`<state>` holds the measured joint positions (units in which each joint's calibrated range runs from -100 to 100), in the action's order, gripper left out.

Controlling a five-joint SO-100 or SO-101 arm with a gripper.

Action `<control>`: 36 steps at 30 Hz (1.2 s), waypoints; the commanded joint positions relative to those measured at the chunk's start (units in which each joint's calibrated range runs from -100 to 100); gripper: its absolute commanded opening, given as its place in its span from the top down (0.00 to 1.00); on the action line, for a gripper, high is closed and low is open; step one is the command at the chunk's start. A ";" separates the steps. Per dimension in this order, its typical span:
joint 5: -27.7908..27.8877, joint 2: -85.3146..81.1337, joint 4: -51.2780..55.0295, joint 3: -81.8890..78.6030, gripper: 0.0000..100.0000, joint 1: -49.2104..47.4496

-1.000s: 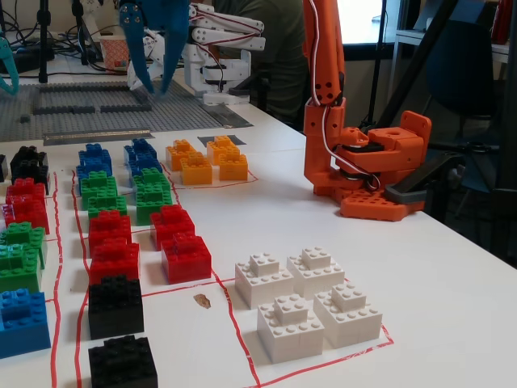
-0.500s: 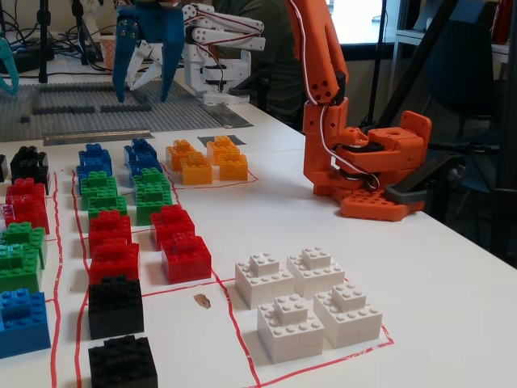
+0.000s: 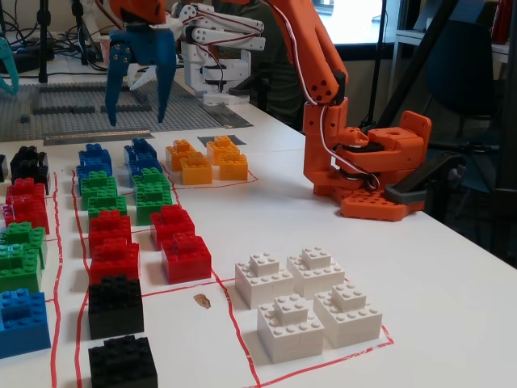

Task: Grab the block and put it in the grey marker

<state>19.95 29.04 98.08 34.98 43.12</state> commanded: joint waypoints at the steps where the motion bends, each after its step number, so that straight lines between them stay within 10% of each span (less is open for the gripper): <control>1: 0.34 -3.48 -0.61 5.92 0.73 1.14; 36: 0.59 9.05 -1.34 11.55 0.72 4.38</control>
<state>20.10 43.23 97.36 40.47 45.69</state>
